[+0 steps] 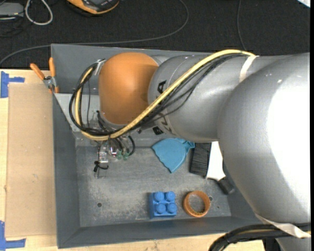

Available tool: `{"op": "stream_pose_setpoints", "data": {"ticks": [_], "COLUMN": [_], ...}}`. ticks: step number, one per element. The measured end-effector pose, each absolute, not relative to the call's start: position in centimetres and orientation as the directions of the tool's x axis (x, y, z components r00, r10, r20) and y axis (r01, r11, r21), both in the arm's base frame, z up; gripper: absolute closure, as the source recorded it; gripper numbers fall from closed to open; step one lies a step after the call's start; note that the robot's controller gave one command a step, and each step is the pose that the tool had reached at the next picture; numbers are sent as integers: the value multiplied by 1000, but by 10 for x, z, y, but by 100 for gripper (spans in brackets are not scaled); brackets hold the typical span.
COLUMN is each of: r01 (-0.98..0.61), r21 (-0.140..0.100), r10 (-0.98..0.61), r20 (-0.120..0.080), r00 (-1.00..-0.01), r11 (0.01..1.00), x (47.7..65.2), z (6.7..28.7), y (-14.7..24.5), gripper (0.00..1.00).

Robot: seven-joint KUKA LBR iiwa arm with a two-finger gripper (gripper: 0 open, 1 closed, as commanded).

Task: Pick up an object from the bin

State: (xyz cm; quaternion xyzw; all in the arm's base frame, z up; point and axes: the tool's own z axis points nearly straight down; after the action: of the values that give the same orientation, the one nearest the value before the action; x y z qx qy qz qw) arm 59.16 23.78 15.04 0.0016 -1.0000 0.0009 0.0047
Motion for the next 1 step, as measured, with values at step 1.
{"op": "stream_pose_setpoints", "data": {"ticks": [1], "r01": [2], "r21": [0], "r10": [2], "r20": [2], "r00": [-1000], "r11": [1000], "x": [594], "z": [155], "y": [236], "gripper": [0]}}
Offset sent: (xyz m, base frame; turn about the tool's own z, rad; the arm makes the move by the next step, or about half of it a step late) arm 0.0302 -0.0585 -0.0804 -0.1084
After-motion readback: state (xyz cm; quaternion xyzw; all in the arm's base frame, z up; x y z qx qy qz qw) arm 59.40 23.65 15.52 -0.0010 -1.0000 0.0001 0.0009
